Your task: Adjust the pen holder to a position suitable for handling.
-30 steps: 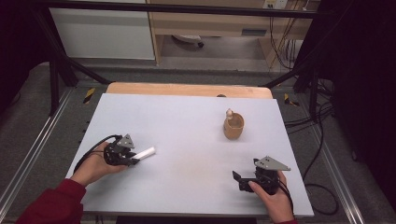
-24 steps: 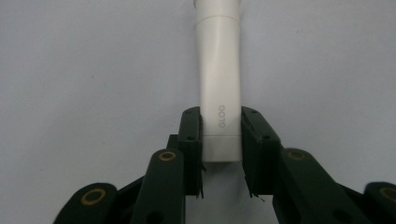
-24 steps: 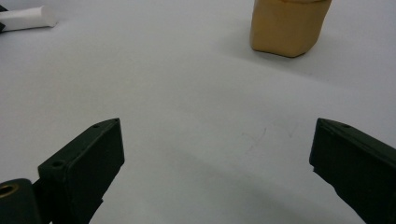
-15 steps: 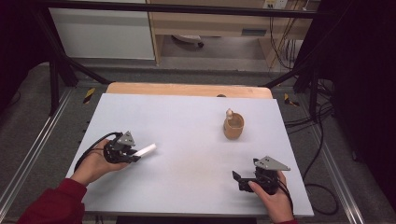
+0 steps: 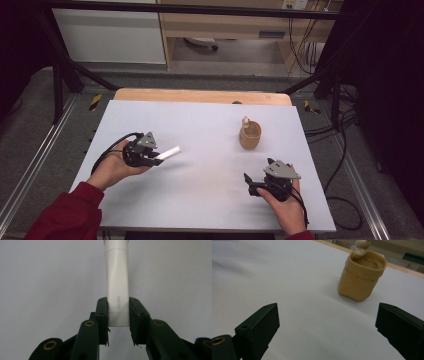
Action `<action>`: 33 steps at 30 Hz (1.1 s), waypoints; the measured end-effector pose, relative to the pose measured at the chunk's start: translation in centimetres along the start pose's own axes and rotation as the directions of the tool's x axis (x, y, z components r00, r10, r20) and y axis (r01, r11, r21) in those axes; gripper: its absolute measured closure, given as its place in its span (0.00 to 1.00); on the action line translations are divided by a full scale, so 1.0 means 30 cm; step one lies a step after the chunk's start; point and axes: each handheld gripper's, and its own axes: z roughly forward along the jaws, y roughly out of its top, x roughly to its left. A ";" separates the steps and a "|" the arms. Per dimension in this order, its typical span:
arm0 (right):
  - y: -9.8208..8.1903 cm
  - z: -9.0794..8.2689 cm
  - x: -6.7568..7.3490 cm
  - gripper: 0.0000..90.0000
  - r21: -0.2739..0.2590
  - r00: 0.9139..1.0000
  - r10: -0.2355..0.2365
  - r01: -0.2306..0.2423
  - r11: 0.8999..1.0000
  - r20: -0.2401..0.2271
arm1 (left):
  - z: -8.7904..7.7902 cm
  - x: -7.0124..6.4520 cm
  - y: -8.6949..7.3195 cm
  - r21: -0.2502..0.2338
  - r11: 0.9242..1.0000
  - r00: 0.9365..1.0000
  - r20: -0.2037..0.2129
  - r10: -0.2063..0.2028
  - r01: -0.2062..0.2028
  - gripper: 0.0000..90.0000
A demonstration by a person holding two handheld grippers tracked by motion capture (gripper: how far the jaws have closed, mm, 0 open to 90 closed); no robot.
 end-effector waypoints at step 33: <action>0.150 0.108 0.124 0.05 0.077 0.907 -0.419 0.421 0.904 -0.033 | 0.111 -0.095 0.320 0.039 0.986 0.984 0.075 0.161 -0.164 0.79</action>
